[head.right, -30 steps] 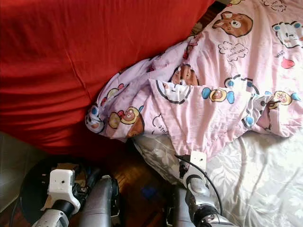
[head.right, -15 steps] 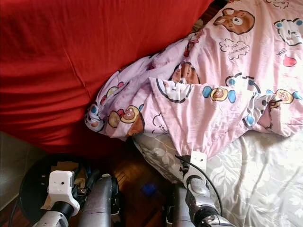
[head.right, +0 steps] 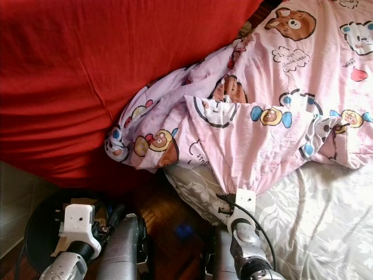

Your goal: Clean up the room

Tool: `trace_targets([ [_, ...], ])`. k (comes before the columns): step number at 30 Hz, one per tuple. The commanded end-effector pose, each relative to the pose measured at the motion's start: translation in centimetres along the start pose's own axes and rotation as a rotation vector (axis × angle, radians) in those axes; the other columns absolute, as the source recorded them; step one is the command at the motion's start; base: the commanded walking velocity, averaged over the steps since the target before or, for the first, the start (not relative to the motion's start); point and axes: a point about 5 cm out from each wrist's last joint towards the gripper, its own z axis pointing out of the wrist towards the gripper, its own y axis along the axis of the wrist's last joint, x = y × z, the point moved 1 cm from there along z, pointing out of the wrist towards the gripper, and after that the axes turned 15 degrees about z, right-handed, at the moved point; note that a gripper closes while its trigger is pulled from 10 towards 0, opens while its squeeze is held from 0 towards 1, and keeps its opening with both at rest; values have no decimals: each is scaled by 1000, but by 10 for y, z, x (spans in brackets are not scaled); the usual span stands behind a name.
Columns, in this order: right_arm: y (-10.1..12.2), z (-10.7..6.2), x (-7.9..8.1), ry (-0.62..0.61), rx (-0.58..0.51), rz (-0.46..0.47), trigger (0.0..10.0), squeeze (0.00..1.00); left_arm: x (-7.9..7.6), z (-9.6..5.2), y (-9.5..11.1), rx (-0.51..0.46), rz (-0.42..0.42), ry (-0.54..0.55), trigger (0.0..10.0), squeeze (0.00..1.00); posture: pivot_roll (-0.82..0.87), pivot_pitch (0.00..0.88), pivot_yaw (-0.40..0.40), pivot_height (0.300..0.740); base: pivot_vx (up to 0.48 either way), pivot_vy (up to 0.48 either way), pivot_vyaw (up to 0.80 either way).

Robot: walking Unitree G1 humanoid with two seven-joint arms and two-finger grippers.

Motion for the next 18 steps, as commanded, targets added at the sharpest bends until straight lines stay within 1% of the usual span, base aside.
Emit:
trace_targets([
  [1,-18,-6,-9,-15,43,12,0,0,5,-2,-18,65,18,8,10000,0,105,279,1,642,0,0,0],
  [5,-18,-8,-13,-6,11,28,0,0,11,12,-26,79,23,23,10000,0,87,225,0,642,0,0,0],
  [9,-13,-9,-20,-11,-36,48,0,0,13,29,-41,124,19,37,10000,0,47,137,1,642,0,0,0],
  [13,-6,-11,-29,-31,-90,76,0,0,12,33,-49,156,19,42,10000,0,25,85,5,642,0,0,0],
  [14,-4,-12,-33,-34,-115,69,0,0,11,33,-54,173,20,43,10000,0,17,73,5,642,0,0,0],
  [18,-1,-14,-32,-11,-154,58,0,0,11,34,-60,189,14,42,10000,0,1,45,3,642,0,0,0],
])
